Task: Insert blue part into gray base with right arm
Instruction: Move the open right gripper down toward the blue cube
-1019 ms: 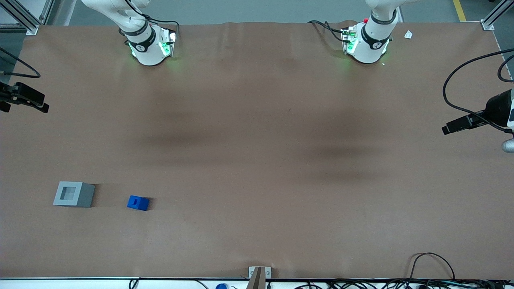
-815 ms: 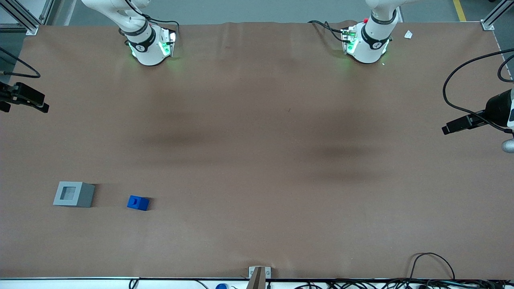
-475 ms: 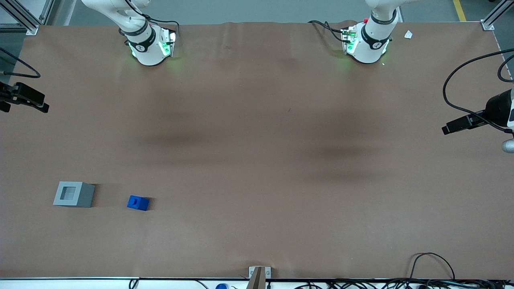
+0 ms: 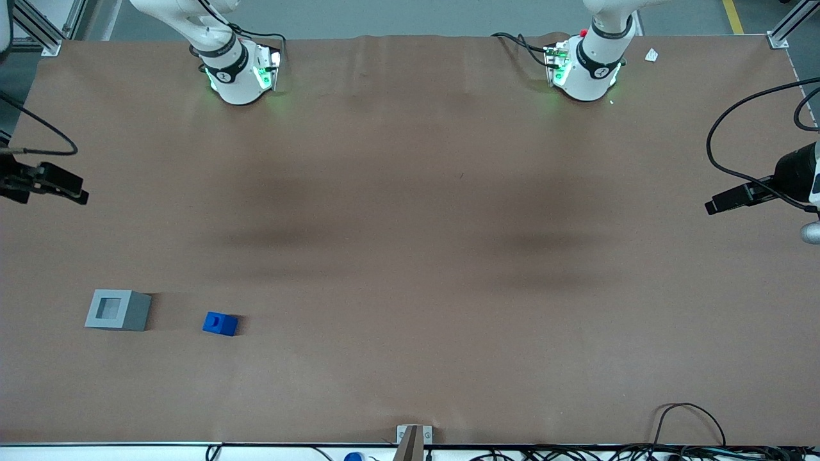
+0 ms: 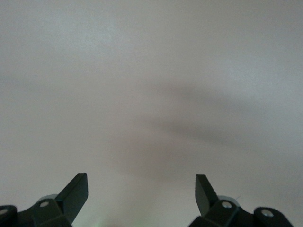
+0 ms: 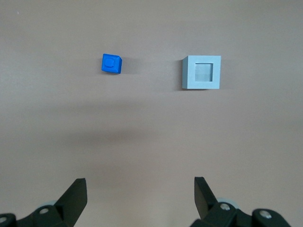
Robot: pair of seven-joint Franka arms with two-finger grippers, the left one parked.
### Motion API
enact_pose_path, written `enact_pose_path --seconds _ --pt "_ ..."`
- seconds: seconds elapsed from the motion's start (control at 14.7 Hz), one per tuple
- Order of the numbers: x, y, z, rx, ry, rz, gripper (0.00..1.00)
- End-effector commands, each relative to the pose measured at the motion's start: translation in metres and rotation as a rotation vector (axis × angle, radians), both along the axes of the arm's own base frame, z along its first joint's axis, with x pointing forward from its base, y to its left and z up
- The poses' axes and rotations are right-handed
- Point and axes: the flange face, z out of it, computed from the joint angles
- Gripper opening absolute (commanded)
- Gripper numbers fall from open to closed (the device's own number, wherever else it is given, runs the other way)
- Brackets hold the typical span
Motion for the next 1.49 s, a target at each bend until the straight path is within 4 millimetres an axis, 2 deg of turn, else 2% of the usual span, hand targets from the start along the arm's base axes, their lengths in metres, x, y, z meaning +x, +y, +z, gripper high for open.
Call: enact_pose_path --seconds 0.0,0.41,0.81,1.15,1.43 --pt "0.016 0.006 -0.034 0.012 0.000 -0.004 1.00" --pt "0.038 0.012 -0.117 0.069 -0.055 -0.018 1.00" --pt "0.067 0.021 -0.177 0.093 -0.079 -0.028 1.00" --pt "0.083 0.044 -0.217 0.086 -0.099 -0.056 1.00" --pt "0.095 0.052 -0.256 0.082 -0.122 -0.058 1.00"
